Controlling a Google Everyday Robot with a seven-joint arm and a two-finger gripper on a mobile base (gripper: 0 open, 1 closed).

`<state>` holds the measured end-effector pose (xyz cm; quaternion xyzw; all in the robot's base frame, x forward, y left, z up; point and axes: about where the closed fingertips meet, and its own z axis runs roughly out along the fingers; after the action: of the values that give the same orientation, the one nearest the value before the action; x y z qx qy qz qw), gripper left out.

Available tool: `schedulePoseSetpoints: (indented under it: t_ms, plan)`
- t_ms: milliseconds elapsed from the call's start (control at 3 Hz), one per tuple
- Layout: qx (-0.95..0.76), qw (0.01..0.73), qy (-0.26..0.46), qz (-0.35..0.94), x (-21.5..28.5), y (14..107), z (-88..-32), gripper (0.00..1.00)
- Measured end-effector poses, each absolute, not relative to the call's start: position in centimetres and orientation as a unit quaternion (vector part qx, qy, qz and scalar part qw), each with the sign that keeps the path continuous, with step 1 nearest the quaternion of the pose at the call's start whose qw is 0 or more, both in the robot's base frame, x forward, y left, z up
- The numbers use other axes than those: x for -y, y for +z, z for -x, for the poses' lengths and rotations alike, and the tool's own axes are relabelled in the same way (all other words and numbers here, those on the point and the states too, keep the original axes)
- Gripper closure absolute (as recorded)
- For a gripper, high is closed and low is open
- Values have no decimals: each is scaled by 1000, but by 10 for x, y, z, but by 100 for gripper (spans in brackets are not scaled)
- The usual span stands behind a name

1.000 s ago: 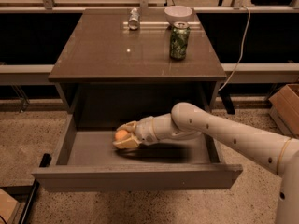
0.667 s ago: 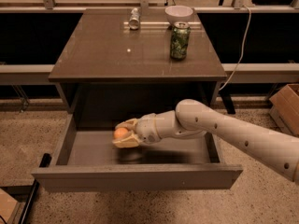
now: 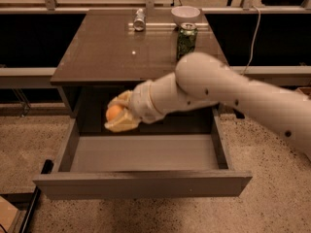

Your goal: Pick orange from top drawer and place on counter

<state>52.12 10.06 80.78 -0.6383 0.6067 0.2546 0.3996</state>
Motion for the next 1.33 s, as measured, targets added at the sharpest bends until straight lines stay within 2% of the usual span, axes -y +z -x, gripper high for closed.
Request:
schedulePoseSetpoints:
  t_ms: [333, 667, 1000, 1333]
  plan:
    - [-583, 405, 161, 686, -120, 910, -538, 100]
    - [-563, 414, 148, 700, -140, 932, -541, 100]
    - [-586, 432, 154, 668, -128, 920, -537, 100]
    - [-608, 478, 140, 618, -110, 920, -556, 100]
